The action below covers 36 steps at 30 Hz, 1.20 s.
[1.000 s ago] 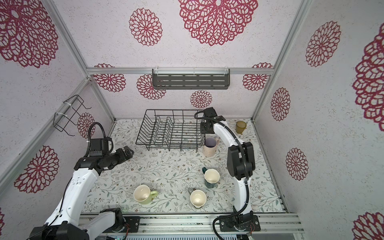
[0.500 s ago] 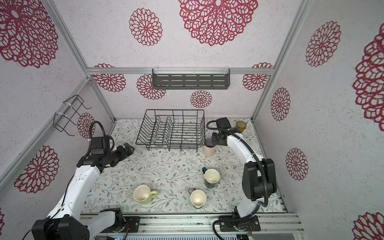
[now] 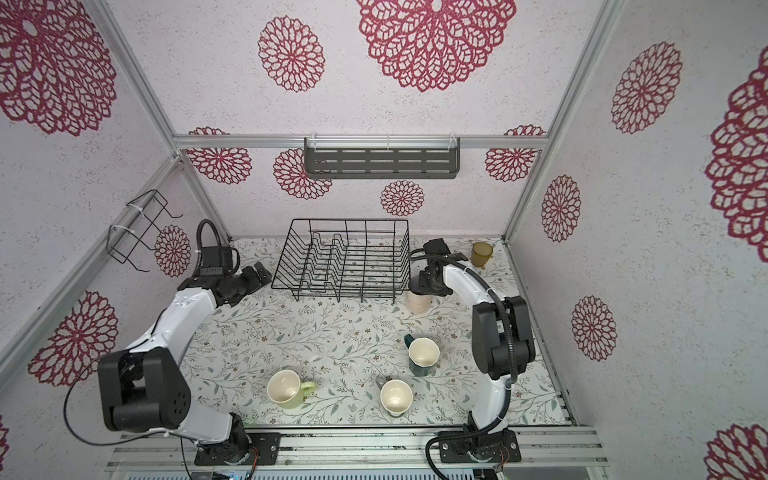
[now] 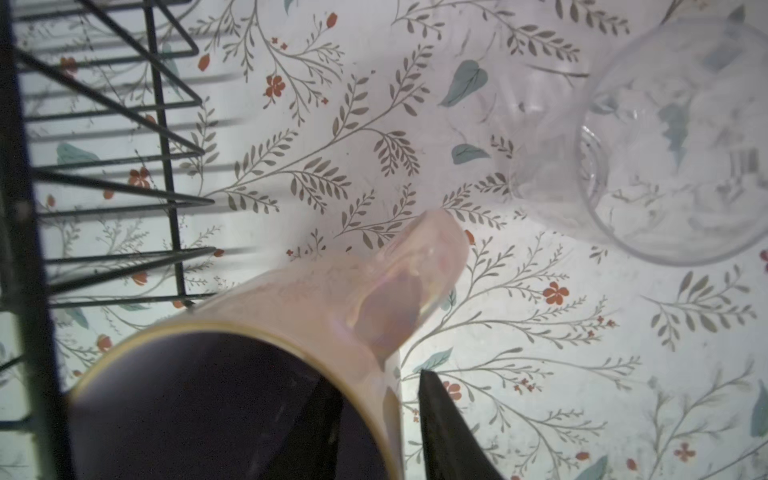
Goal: Load the cups into the dish rack
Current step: 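Grasp the pink mug by its rim with the right gripper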
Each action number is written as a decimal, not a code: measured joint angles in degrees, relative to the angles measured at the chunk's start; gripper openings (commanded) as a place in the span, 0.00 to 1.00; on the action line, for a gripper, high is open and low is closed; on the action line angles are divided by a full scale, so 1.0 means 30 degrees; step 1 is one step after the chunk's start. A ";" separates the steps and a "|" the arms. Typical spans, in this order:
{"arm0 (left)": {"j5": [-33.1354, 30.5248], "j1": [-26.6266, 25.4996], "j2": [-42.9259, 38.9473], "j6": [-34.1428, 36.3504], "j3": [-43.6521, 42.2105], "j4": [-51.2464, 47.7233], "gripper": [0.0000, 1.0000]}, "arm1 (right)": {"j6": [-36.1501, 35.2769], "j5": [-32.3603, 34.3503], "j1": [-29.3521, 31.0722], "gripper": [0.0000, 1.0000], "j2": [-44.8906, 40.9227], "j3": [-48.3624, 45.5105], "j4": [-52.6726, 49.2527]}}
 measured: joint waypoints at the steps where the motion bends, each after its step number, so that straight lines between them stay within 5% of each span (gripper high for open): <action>1: 0.0291 0.0000 0.0481 0.0102 0.0058 0.0306 0.97 | 0.0073 0.0029 0.0000 0.25 0.0000 0.0007 0.0015; 9: 0.2302 -0.0262 0.3774 0.0925 0.2171 0.0743 0.93 | 0.0036 0.0925 0.0007 0.00 -0.1268 -0.0947 -0.0699; 19: 0.2601 -0.0517 0.5450 0.1202 0.2863 0.0546 0.85 | 0.0058 0.1785 -0.0066 0.00 -0.2739 -0.2229 -0.2157; 36: 0.2091 -0.1953 0.6827 0.2718 0.4350 -0.1188 0.28 | 0.2251 0.4721 -0.0087 0.00 -0.7890 -0.5566 -0.3402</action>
